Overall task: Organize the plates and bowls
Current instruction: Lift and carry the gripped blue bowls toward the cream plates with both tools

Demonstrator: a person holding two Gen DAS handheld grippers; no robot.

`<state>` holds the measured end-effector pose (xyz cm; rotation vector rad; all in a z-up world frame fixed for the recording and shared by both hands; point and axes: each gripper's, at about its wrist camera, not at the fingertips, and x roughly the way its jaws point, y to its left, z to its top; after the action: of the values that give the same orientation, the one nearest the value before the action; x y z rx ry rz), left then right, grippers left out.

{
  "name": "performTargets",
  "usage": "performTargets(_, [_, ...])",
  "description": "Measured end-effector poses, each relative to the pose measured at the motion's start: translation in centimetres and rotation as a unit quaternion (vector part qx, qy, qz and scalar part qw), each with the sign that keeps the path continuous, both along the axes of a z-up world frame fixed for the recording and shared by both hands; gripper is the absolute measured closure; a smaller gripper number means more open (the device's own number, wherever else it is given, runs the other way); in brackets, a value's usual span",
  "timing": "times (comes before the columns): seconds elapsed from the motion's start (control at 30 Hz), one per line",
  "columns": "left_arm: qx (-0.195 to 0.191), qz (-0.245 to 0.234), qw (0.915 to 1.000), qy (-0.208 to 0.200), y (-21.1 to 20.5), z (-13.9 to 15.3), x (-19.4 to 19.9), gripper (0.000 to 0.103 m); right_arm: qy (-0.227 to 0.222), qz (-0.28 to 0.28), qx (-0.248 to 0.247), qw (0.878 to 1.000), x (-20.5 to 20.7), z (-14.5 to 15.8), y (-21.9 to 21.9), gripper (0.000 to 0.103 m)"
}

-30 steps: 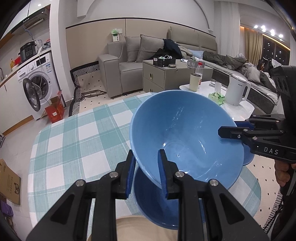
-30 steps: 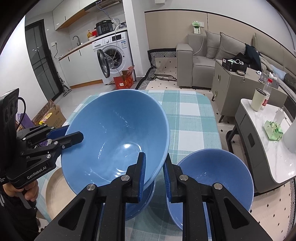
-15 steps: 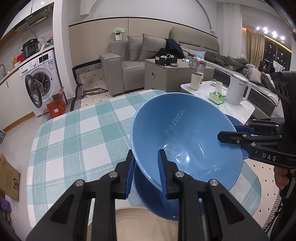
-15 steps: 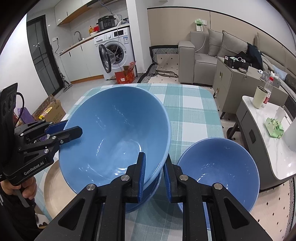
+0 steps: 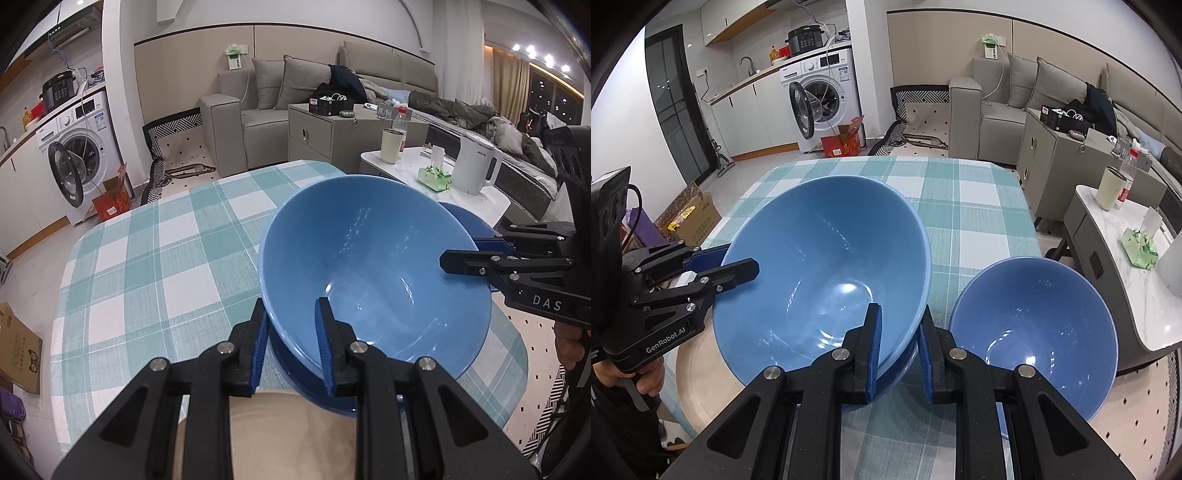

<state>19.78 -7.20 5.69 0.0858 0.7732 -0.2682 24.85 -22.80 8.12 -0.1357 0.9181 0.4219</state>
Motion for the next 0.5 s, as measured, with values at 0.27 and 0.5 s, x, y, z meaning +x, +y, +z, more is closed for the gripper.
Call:
performTargets(0.27, [0.009,0.001,0.9999,0.008,-0.2,-0.6,-0.1,0.08,0.008,0.005,-0.003,1.0,0.2,-1.0,-0.1,0.084])
performTargets(0.5, [0.018,0.001,0.9997,0.015,-0.5,-1.4,-0.1,0.08,0.01,0.005,-0.018,1.0,0.4,-2.1,0.1,0.084])
